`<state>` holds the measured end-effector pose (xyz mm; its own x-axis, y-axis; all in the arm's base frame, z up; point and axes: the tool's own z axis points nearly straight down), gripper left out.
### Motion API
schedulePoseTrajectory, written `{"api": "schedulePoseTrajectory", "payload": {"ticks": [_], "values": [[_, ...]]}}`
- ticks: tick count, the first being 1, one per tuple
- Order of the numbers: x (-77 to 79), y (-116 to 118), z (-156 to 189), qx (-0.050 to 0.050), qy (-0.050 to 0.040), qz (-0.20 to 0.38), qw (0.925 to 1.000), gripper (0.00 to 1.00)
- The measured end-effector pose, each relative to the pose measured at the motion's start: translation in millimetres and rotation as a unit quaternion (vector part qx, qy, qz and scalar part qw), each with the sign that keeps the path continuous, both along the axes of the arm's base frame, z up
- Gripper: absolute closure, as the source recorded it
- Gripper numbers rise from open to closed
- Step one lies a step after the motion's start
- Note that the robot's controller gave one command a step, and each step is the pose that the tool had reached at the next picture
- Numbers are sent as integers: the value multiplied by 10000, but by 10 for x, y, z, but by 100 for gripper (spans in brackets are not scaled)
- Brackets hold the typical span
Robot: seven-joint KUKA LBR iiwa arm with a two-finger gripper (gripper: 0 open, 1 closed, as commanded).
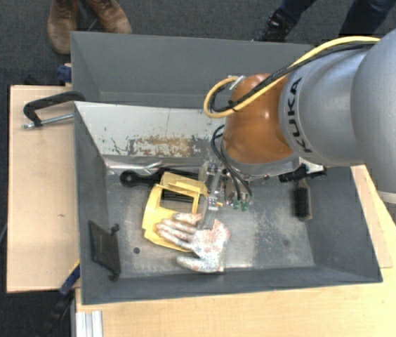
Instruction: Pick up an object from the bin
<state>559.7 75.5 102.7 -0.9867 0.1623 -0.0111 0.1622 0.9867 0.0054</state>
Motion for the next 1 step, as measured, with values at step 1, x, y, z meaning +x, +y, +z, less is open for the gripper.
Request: {"api": "schedulePoseTrajectory", "payload": {"ticks": [1], "values": [[30, -58, 169, -3, -14, 89, 10000, 0]]}}
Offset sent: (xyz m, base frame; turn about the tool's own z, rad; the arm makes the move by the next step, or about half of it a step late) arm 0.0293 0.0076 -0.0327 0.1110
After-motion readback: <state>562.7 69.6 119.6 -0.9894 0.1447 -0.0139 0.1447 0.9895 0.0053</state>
